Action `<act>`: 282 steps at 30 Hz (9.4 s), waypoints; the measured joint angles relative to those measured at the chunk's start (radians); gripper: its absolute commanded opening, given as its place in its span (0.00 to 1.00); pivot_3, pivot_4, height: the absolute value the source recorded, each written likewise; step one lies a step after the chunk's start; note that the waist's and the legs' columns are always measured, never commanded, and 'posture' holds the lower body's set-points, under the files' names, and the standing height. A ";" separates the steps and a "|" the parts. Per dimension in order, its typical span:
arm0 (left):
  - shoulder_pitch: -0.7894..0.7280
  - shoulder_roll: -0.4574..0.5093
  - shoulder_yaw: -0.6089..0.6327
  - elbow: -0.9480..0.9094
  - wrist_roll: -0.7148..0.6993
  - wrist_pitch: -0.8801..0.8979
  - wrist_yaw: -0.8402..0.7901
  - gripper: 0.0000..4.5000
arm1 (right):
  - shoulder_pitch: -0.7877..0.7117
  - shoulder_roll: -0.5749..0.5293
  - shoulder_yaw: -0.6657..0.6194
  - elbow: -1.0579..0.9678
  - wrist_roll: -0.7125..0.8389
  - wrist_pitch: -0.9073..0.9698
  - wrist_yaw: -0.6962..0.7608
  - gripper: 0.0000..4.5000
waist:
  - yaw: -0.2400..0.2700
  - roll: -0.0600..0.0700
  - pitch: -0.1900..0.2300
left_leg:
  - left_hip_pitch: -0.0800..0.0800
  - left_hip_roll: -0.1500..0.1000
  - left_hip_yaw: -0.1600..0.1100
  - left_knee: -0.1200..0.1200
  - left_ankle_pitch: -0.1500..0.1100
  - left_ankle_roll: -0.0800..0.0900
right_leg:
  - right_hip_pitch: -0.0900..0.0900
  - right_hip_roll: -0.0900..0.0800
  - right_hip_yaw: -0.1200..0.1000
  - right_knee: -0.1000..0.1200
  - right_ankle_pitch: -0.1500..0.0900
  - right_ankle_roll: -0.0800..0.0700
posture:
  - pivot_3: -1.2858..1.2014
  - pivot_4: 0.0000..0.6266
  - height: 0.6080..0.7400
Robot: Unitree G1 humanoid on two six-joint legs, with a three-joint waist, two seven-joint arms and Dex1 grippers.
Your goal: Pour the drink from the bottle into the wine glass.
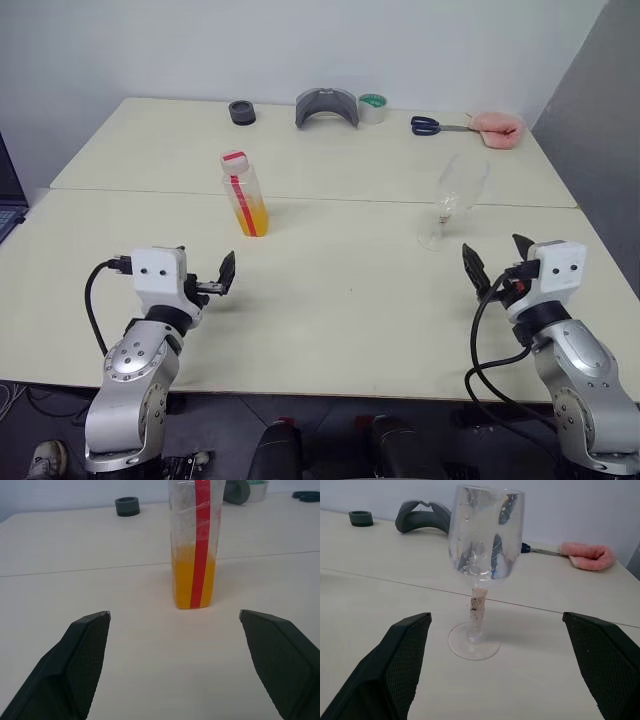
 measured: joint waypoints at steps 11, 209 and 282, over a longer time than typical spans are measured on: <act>-0.026 0.003 0.000 0.003 -0.005 0.000 -0.009 0.99 | 0.014 0.000 0.000 0.066 0.001 -0.080 0.019 1.00 | 0.000 0.000 0.000 | 0.000 0.000 0.000 0.000 0.000 0.000 | 0.000 0.000 0.000 0.000 0.000 0.000 | 0.52 0.24 1.00; -0.743 -0.003 -0.374 0.411 -0.197 0.015 -0.706 0.39 | -0.690 0.098 0.126 -0.060 0.426 0.553 0.056 1.00 | -0.003 0.009 0.009 | -0.003 0.000 -0.002 0.002 0.000 0.000 | -0.001 0.002 -0.001 0.001 0.002 -0.002 | 0.52 0.24 1.00; -0.759 -0.003 -0.378 0.405 -0.235 0.040 -0.714 0.39 | -0.698 -0.070 0.096 0.003 0.501 0.525 0.160 1.00 | -0.001 0.010 0.010 | -0.003 0.000 -0.002 0.002 0.000 0.000 | -0.001 0.002 0.000 0.000 0.003 -0.004 | 0.52 0.24 1.00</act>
